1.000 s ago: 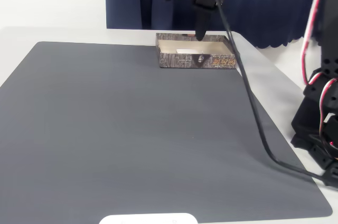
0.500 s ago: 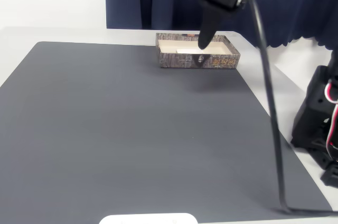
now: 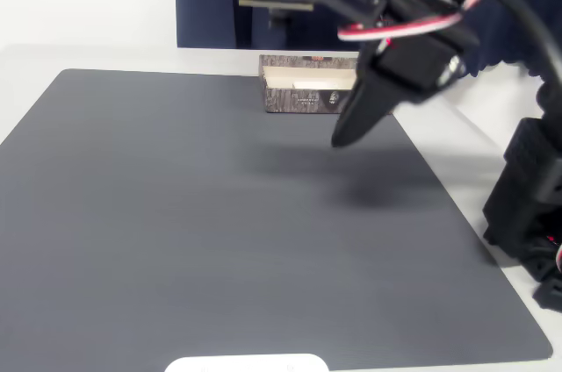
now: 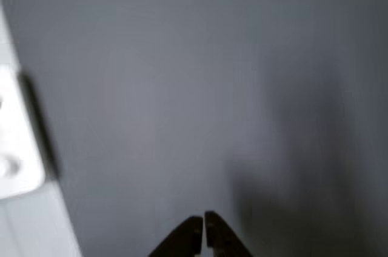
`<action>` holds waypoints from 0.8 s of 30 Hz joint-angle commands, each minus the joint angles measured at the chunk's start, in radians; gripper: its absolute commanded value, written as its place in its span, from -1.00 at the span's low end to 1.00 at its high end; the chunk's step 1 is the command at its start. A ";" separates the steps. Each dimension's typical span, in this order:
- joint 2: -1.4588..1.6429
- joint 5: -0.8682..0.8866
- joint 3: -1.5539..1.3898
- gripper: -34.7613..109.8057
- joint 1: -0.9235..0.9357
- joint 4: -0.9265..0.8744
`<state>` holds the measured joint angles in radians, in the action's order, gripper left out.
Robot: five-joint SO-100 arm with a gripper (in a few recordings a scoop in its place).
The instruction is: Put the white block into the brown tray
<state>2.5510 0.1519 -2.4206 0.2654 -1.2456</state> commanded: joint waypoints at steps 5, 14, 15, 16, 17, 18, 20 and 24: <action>0.270 0.077 -0.195 -0.52 -0.158 0.064; 0.540 0.189 -0.497 -0.52 -0.252 0.219; 0.538 0.187 -0.495 -0.52 -0.247 0.207; 0.537 0.179 -0.494 -0.52 -0.244 0.198; 0.540 0.170 -0.495 -0.52 -0.242 0.196; 0.548 0.160 -0.497 -0.52 -0.241 0.196; 0.571 0.123 -0.506 -0.52 -0.245 0.195; 0.652 0.098 -0.526 -0.52 -0.245 0.124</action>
<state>3.1554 0.2654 -2.9514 0.0245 -1.0738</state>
